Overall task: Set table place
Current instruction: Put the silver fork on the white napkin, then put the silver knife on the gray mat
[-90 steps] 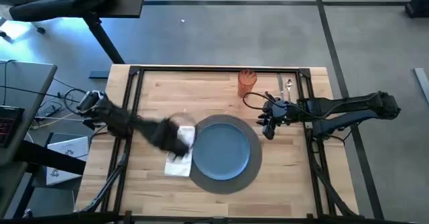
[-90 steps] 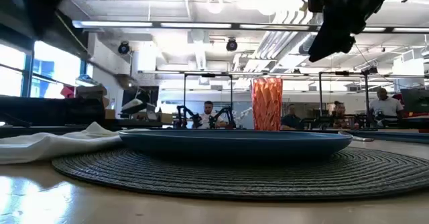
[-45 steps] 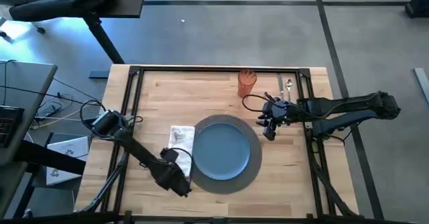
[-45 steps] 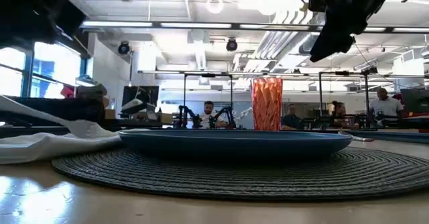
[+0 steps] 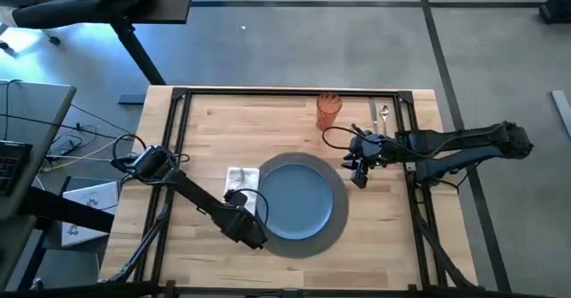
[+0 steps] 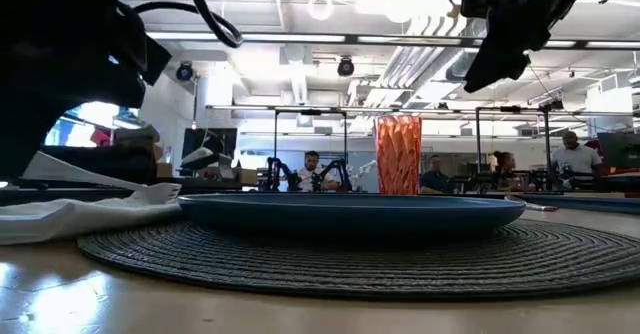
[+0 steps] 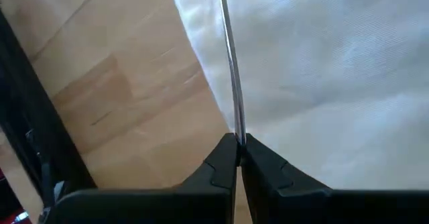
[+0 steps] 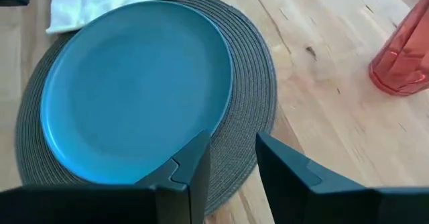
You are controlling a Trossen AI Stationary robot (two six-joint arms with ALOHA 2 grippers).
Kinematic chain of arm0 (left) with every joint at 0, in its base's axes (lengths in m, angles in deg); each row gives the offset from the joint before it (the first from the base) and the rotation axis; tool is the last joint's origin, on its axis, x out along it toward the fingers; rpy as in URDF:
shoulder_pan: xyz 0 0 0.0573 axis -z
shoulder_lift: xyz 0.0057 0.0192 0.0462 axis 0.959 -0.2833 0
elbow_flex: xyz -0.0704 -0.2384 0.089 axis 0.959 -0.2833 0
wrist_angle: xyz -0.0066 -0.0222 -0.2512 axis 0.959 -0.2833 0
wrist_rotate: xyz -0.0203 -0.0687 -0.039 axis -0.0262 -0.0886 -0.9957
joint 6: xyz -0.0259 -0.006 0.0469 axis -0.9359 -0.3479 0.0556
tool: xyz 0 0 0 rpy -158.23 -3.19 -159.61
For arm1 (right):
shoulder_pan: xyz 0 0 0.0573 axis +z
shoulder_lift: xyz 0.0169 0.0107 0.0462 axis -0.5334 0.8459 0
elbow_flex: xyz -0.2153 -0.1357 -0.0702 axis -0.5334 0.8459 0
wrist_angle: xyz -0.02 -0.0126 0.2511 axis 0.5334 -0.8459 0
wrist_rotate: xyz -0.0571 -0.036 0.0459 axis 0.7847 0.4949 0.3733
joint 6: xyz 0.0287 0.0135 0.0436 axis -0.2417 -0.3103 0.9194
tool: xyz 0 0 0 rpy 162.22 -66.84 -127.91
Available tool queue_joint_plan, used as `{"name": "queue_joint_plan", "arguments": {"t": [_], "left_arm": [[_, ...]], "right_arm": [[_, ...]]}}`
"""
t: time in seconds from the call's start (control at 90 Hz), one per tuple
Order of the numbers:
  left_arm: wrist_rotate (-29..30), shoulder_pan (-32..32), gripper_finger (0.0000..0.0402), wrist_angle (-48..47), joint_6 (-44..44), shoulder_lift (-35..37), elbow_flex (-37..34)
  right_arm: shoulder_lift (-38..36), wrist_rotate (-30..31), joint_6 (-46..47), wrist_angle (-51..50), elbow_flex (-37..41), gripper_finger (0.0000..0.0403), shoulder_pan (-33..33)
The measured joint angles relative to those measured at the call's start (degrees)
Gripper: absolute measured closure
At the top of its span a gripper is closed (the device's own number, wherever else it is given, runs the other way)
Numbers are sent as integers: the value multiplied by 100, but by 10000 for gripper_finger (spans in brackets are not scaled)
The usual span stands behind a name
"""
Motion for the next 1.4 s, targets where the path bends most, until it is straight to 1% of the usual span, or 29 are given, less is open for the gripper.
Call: {"name": "queue_joint_plan", "arguments": {"t": [0.322,0.456,0.533,0.578,0.633,0.767,0.844,0.9,1.0,1.067,1.133,1.189,1.278,1.4], "left_arm": [[-151,10,361,637,0,-4,-94],[-403,41,345,701,-7,-4,-94],[-668,56,335,666,-168,56,-92],[-756,59,331,642,-282,156,-66],[-725,61,327,581,-449,345,41],[-204,-30,326,611,-1045,1077,161],[253,-198,326,630,-1027,1560,159],[655,-366,326,628,-761,1882,130],[1490,-723,326,613,-249,2312,68],[1992,-996,326,612,2,2517,61],[2319,-1233,326,653,260,2671,61],[2427,-1411,326,757,523,2736,61],[2416,-1612,326,883,1017,2765,61],[2068,-1776,326,1066,1741,2750,59]], "right_arm": [[0,8,-14,-4,0,297,0],[0,15,-17,-5,0,297,0],[-4,25,1,-32,0,297,-7],[-31,12,89,-119,0,297,-62],[-110,9,384,-338,-4,297,-202],[-236,57,1311,-1526,-296,297,-838],[-264,59,1558,-2129,-470,297,-1346],[-259,-10,1528,-2283,-491,296,-1780],[-90,-257,1120,-2288,-312,291,-2653],[146,-282,794,-2239,-156,285,-3202],[424,-200,546,-2148,-44,277,-3713],[686,-223,305,-1911,25,270,-4121],[1119,-290,-30,-1571,101,262,-4624],[1701,-364,-240,-1100,101,262,-5113]]}}
